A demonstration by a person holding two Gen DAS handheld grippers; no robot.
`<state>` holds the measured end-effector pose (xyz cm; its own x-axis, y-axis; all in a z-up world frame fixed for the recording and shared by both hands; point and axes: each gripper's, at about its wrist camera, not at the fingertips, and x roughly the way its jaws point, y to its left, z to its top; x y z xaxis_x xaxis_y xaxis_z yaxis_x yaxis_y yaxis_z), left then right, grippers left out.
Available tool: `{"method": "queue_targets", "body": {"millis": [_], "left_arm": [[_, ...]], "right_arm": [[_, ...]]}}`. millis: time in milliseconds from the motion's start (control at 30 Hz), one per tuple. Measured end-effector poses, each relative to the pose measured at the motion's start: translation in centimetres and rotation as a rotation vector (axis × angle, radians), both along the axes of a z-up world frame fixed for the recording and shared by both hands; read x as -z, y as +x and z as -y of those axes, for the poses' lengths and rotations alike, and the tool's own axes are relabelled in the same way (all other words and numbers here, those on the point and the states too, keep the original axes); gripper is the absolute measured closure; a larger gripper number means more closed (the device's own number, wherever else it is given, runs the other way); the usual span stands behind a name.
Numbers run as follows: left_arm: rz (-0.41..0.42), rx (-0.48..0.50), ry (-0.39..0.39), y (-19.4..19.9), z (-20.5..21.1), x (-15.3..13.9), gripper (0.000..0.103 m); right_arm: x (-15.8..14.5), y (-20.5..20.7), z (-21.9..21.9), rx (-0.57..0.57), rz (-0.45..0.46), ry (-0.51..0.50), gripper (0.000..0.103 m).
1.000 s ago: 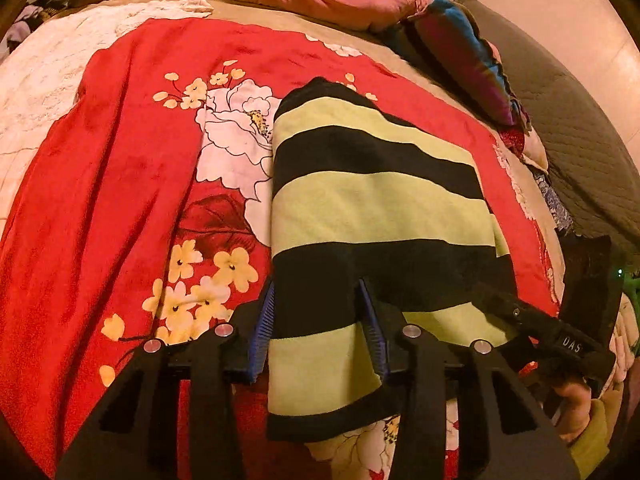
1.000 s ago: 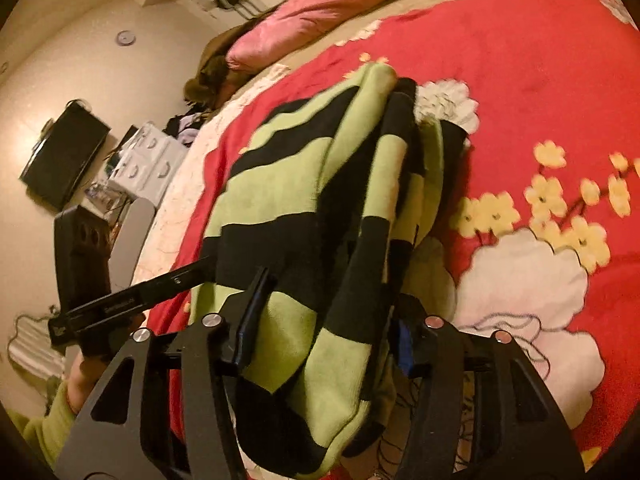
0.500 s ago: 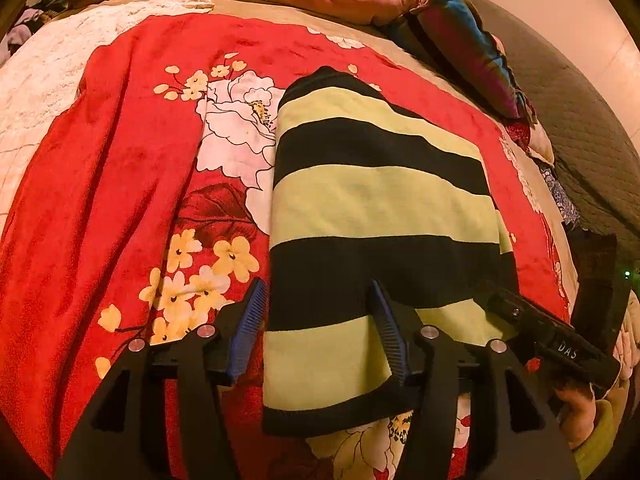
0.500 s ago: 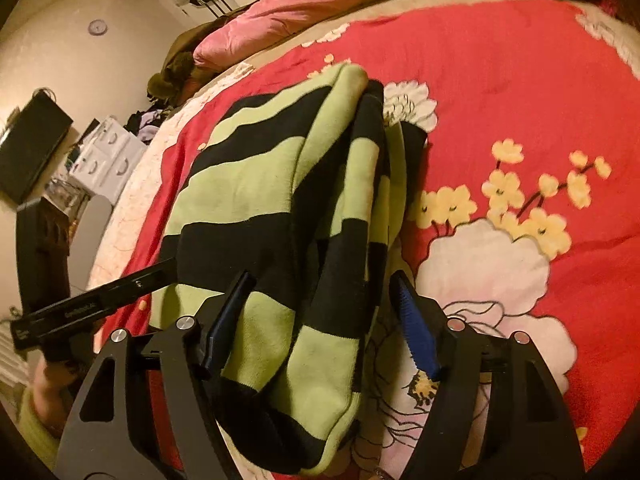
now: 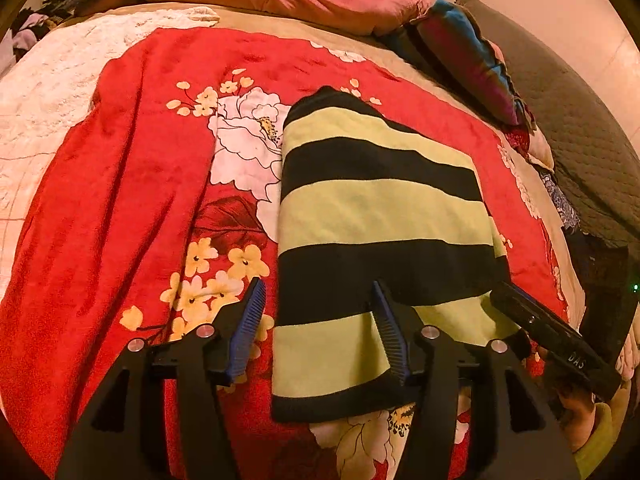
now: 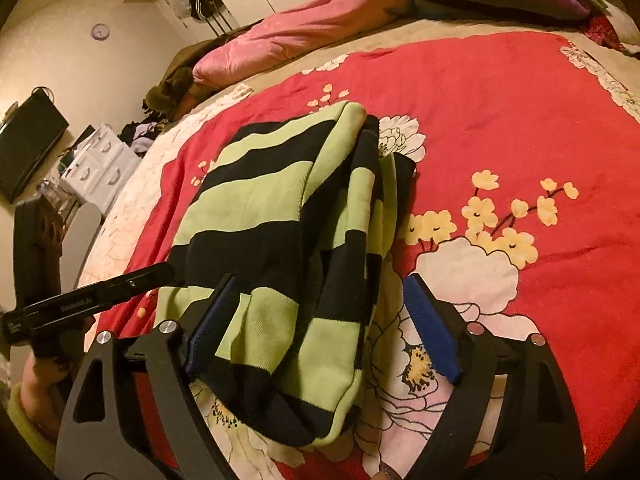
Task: Fold small clothes
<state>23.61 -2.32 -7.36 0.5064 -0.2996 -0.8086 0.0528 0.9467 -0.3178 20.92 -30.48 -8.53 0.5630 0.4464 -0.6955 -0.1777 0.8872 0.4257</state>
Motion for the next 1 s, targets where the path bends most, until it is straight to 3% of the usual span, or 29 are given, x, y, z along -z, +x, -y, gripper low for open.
{"method": "queue_targets", "body": {"millis": [200,367,433,700,767,1000], "left_arm": [[0.024,-0.006,0.016,-0.5,-0.3,-0.9,0.039],[0.044,-0.017,0.033,-1.0,-0.7,-1.8,0.029],[0.052,-0.021,0.041,-1.2,-0.8,-2.1,0.019],[0.090,-0.054,0.088,-2.3,-1.5,-3.7,0.015],[0.100,-0.072,0.101,-2.7,-1.8,-4.2,0.004],[0.169,-0.105,0.129,-5.1,-2.5,-6.5,0.004]], "right_arm": [[-0.8,-0.9,-0.2,0.014,0.032,-0.016,0.016],[-1.6,-1.4,-0.7,0.027,0.060,-0.065,0.014],[-2.0,-1.7,-1.0,0.034,0.079,-0.096,0.014],[-4.1,-3.4,-1.1,0.067,0.179,-0.162,0.008],[-4.7,-4.0,-1.1,0.075,0.203,-0.170,0.008],[-7.4,-6.5,-1.5,0.091,0.299,-0.224,0.008]]}}
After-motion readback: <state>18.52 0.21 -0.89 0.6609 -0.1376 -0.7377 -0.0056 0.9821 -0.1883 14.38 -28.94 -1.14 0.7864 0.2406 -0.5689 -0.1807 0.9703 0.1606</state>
